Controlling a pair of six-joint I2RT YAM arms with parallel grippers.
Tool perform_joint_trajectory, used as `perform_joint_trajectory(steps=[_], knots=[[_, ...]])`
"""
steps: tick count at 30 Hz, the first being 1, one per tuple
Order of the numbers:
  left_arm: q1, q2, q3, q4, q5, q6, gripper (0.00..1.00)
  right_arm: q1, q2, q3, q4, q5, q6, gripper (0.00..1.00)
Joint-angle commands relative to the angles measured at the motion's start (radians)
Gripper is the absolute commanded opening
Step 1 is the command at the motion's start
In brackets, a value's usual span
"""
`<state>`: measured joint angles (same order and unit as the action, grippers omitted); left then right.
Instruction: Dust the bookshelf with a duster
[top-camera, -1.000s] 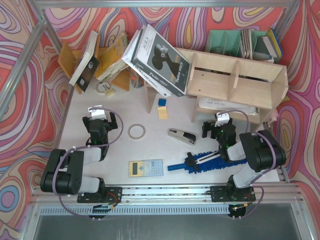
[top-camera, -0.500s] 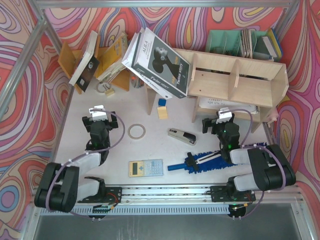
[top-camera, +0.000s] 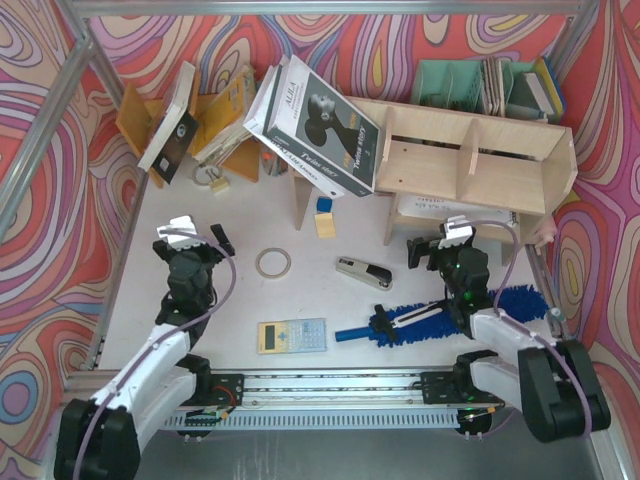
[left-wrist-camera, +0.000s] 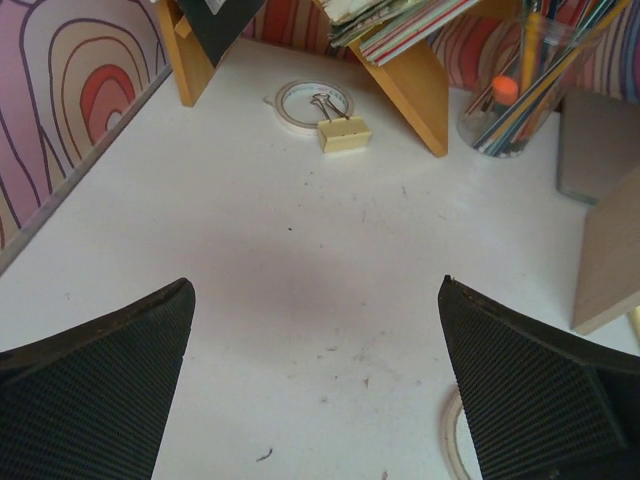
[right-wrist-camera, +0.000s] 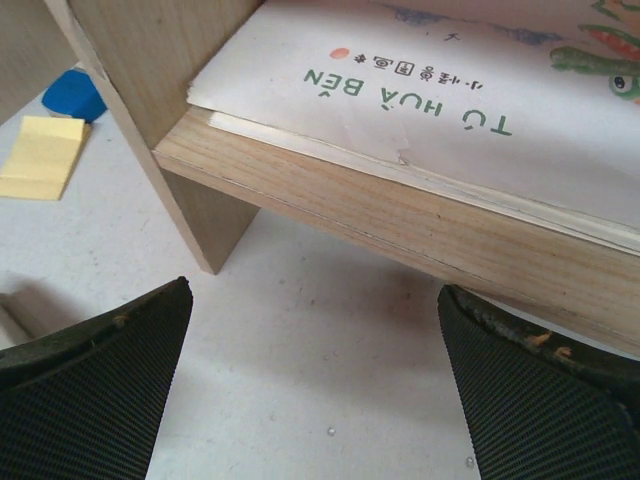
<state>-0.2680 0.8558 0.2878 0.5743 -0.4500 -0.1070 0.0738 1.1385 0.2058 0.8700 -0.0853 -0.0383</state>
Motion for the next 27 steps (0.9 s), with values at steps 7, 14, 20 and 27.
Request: perform_joint_trajectory(steps=[7, 14, 20, 27], knots=[[-0.004, -0.203, 0.056, -0.321, -0.024, -0.318, 0.98, 0.010, -0.289, 0.077, -0.459, -0.054, 0.232, 0.99], [-0.004, -0.192, 0.095, -0.420, 0.019, -0.417, 0.98, 0.011, -0.459, 0.091, -0.557, -0.278, 0.334, 0.99], [-0.004, -0.193, 0.115, -0.455, 0.002, -0.436, 0.98, 0.009, -0.575, 0.065, -0.629, -0.136, 0.574, 0.99], [-0.004, -0.213, 0.151, -0.534, -0.014, -0.458, 0.98, 0.010, -0.610, 0.100, -0.747, -0.190, 0.555, 0.99]])
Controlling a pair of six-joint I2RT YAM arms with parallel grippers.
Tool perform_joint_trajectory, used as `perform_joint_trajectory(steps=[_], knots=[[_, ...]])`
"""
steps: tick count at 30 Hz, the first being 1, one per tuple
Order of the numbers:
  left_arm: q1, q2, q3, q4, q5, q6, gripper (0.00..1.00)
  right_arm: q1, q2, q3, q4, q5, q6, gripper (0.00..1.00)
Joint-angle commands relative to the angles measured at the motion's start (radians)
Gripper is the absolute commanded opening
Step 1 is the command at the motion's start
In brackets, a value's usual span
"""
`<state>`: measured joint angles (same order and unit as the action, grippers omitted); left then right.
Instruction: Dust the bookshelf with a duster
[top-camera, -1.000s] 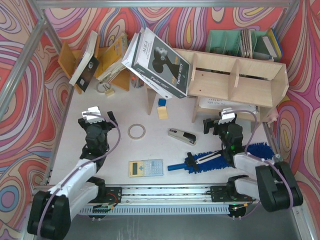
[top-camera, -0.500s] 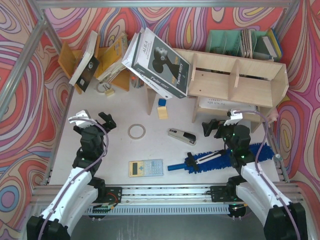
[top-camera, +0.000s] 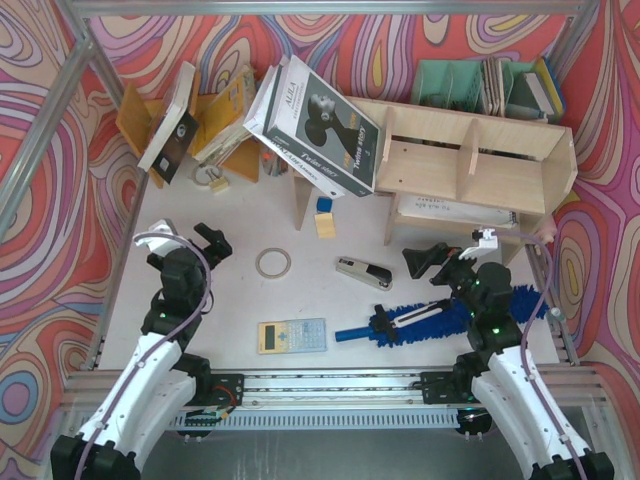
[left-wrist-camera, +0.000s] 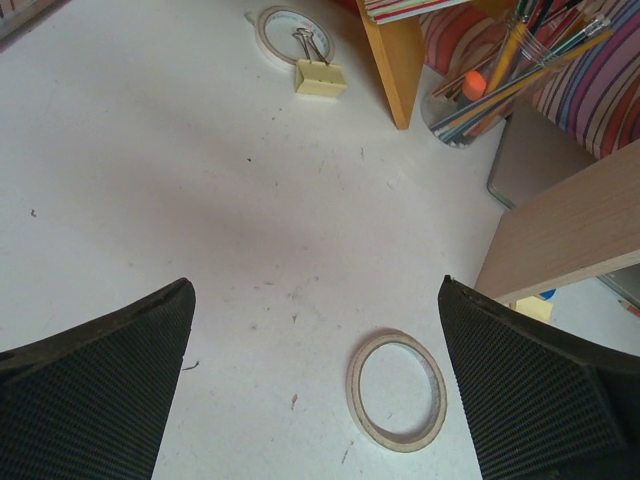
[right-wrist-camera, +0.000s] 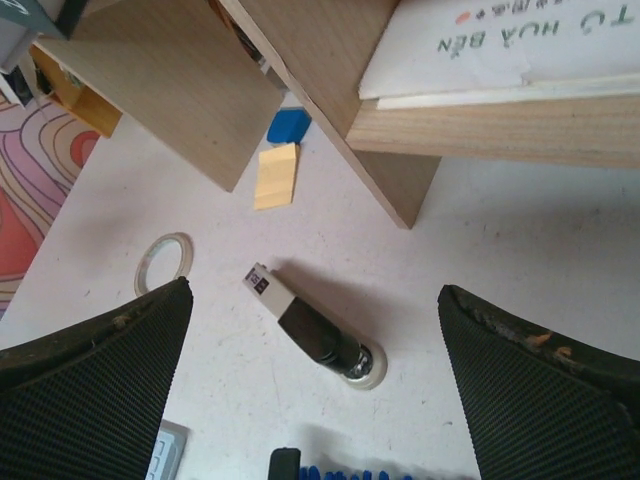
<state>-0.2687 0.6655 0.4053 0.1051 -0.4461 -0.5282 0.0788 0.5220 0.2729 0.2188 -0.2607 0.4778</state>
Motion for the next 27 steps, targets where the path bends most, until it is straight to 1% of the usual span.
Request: perform_joint_trajectory(steps=[1, 4, 6, 7, 9, 11, 14, 16, 19, 23, 25, 27], knots=[[-0.003, -0.027, 0.039, -0.080, -0.020, -0.055, 0.98, 0.005, 0.012, 0.045, -0.123, -0.018, 0.029, 0.99], [-0.003, -0.039, 0.064, -0.155, -0.034, -0.149, 0.99, 0.008, -0.015, 0.071, -0.200, 0.003, 0.018, 0.99], [-0.002, -0.039, 0.090, -0.276, -0.089, -0.288, 0.98, 0.010, -0.006, 0.117, -0.300, 0.031, 0.011, 0.99], [0.000, -0.037, 0.100, -0.313, -0.096, -0.314, 0.98, 0.013, 0.010, 0.146, -0.358, 0.046, 0.004, 0.99], [0.002, -0.022, 0.102, -0.340, -0.080, -0.311, 0.98, 0.027, 0.046, 0.187, -0.442, 0.057, 0.004, 0.97], [0.002, -0.002, 0.136, -0.329, -0.042, -0.304, 0.98, 0.069, 0.068, 0.213, -0.497, 0.098, 0.014, 0.96], [0.002, 0.036, 0.152, -0.330, 0.005, -0.301, 0.98, 0.172, 0.111, 0.261, -0.556, 0.209, 0.031, 0.96], [0.002, 0.067, 0.180, -0.355, 0.027, -0.298, 0.98, 0.268, 0.161, 0.294, -0.592, 0.284, 0.055, 0.93], [0.002, 0.115, 0.224, -0.429, 0.058, -0.283, 0.98, 0.389, 0.215, 0.334, -0.639, 0.389, 0.082, 0.91], [0.002, 0.152, 0.258, -0.479, 0.102, -0.259, 0.98, 0.520, 0.294, 0.372, -0.704, 0.427, 0.119, 0.85], [0.002, 0.156, 0.259, -0.486, 0.117, -0.252, 0.98, 0.593, 0.323, 0.372, -0.706, 0.433, 0.146, 0.83], [0.002, 0.156, 0.255, -0.491, 0.123, -0.250, 0.98, 0.677, 0.358, 0.381, -0.722, 0.470, 0.170, 0.82]])
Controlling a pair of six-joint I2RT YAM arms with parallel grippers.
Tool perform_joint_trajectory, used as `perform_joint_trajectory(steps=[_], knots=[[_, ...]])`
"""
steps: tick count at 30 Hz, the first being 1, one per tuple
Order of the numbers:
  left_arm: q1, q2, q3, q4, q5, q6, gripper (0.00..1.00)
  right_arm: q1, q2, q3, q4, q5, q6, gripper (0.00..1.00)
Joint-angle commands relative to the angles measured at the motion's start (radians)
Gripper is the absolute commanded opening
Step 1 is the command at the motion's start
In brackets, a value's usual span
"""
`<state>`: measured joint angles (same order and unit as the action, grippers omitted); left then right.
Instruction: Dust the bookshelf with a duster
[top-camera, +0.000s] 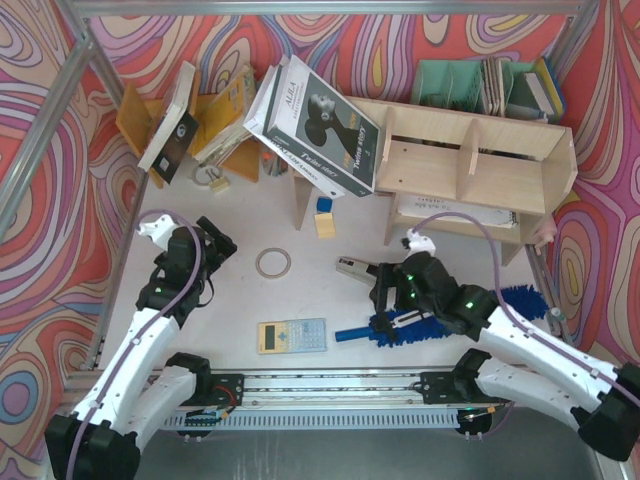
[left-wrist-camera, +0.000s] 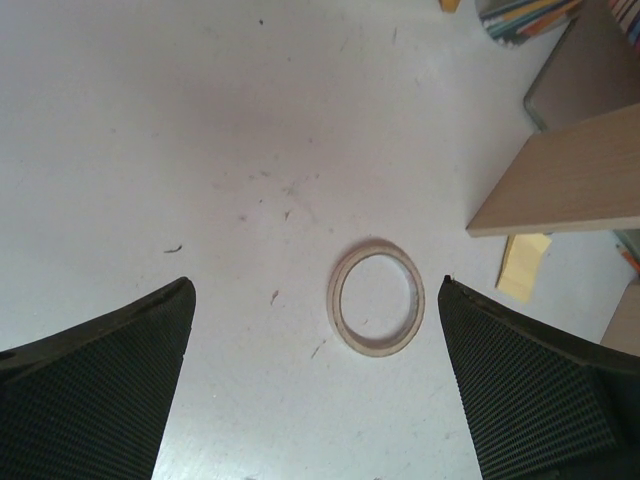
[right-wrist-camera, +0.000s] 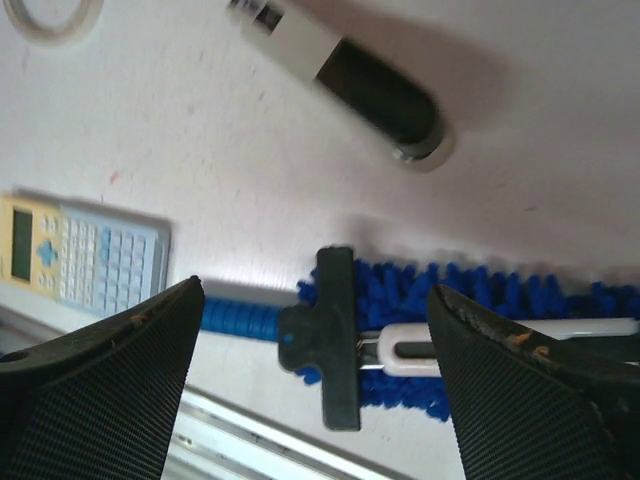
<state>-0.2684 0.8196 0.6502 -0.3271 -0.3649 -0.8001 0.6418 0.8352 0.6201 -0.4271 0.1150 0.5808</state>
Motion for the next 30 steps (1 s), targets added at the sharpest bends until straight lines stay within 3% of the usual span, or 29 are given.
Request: perform_joint_trajectory(steps=[1, 8, 24, 30], knots=[[0.001, -0.001, 0.005, -0.062, 0.045, 0.024, 0.98, 0.149, 0.064, 0.043, -0.090, 0.113, 0.072, 0.81], [0.001, -0.009, -0.026, -0.057, 0.064, 0.038, 0.98, 0.266, 0.153, 0.080, -0.169, 0.154, 0.090, 0.77], [-0.003, -0.135, -0.233, 0.178, 0.061, 0.273, 0.98, 0.267, 0.276, 0.094, -0.159, 0.109, 0.043, 0.71], [-0.003, -0.151, -0.274, 0.213, 0.066, 0.292, 0.98, 0.267, 0.305, 0.110, -0.171, 0.099, 0.023, 0.67]])
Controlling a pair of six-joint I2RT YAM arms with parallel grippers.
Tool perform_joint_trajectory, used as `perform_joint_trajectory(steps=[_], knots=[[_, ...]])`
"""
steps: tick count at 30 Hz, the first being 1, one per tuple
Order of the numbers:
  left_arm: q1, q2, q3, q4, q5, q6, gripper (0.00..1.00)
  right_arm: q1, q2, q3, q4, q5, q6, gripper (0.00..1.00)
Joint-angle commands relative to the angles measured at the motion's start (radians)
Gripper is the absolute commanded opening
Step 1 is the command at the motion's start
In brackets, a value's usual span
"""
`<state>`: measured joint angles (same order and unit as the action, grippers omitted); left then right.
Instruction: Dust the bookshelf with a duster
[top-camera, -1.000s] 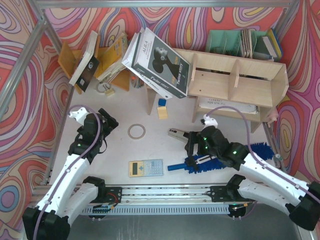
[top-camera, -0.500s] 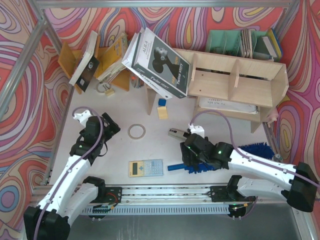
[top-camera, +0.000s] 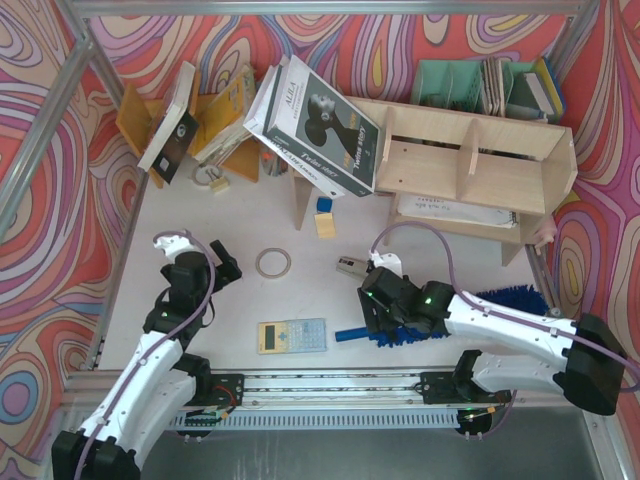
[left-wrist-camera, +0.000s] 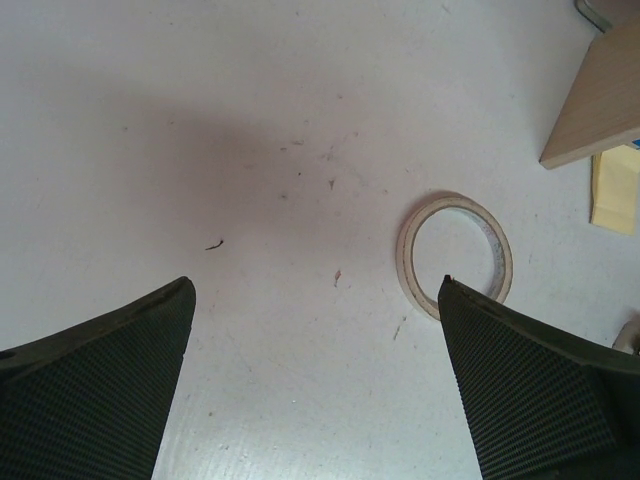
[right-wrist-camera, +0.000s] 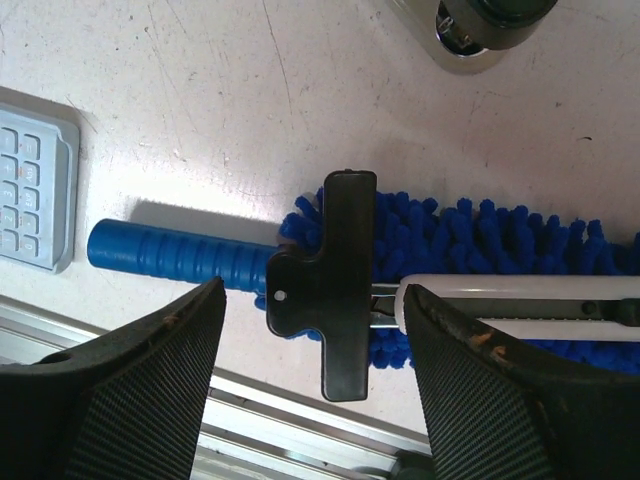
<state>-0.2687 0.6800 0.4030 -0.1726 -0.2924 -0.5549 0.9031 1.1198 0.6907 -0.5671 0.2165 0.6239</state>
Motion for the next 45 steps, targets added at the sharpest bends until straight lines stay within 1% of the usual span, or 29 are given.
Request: perform_joint_trajectory(steps=[1, 7, 27, 41, 45], knots=[[-0.003, -0.007, -0.026, 0.052, -0.013, 0.043, 0.98, 0.005, 0.024, 0.039, -0.030, -0.003, -0.021, 0.66], [-0.003, -0.024, -0.039, 0.058, -0.011, 0.037, 0.98, 0.005, 0.056, 0.044, -0.026, 0.000, -0.022, 0.64], [-0.003, 0.017, -0.033, 0.074, -0.006, 0.036, 0.98, 0.005, 0.136, 0.050, 0.012, -0.014, -0.067, 0.62], [-0.003, 0.026, -0.032, 0.076, -0.010, 0.035, 0.99, 0.006, 0.149, 0.057, 0.022, -0.014, -0.069, 0.53], [-0.003, 0.032, -0.030, 0.077, -0.016, 0.032, 0.98, 0.006, 0.150, 0.073, 0.026, 0.000, -0.066, 0.52]])
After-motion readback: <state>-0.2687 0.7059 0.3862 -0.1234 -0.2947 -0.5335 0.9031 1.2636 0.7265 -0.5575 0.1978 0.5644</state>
